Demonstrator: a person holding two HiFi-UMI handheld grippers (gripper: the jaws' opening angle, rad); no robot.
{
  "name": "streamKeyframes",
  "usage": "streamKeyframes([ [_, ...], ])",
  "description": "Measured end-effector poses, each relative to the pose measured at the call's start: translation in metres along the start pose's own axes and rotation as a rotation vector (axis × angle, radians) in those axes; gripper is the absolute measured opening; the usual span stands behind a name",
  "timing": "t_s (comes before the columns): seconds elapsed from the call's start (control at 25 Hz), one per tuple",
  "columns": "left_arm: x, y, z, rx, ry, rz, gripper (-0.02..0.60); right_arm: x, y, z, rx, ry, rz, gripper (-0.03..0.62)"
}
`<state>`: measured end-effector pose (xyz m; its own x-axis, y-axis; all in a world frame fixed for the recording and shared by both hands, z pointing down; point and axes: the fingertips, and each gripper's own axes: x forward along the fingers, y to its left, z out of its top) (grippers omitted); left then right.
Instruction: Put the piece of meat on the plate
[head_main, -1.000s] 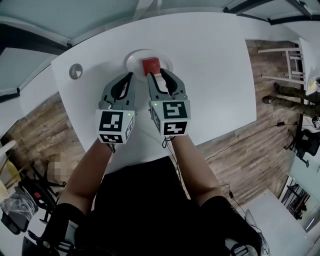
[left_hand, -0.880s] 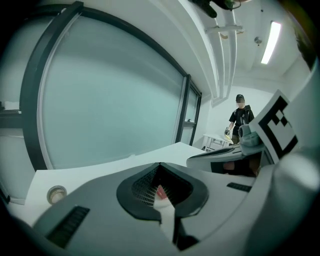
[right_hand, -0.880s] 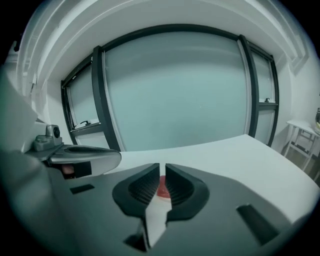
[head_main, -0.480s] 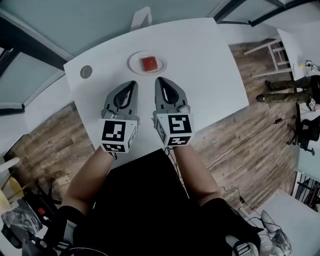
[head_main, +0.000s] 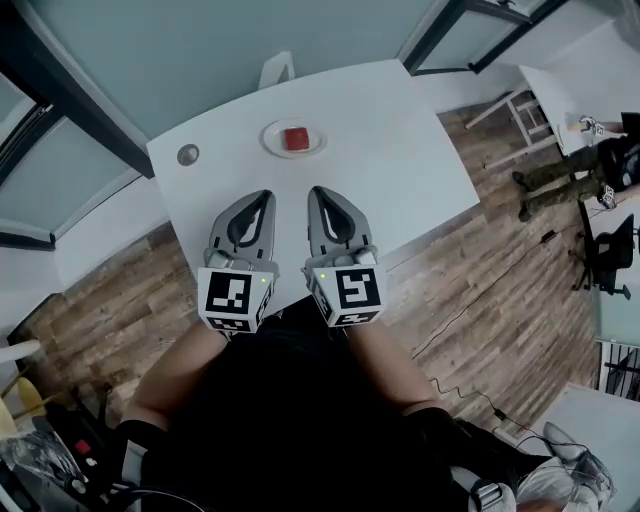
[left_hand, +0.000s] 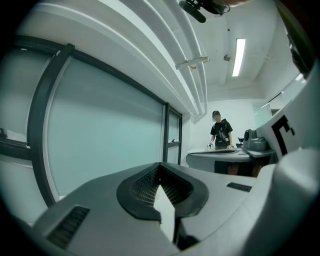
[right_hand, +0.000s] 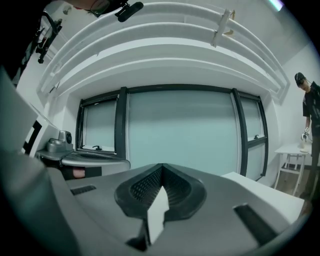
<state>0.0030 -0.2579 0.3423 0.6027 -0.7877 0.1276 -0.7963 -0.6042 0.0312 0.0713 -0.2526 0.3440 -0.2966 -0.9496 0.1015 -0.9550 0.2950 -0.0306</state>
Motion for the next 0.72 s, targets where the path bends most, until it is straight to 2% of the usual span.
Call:
streamKeyframes([
  [0.24, -0.025, -0.007, 0.018, 0.042, -0.058, -0.012, 0.003, -0.019, 0.014, 0.014, -0.027, -0.038, -0.002, 0.002],
  [0.72, -0.036, -0.024, 0.026, 0.047, -0.084, -0.040, 0.003, -0.037, 0.018, 0.025, -0.029, -0.064, -0.027, 0.002],
])
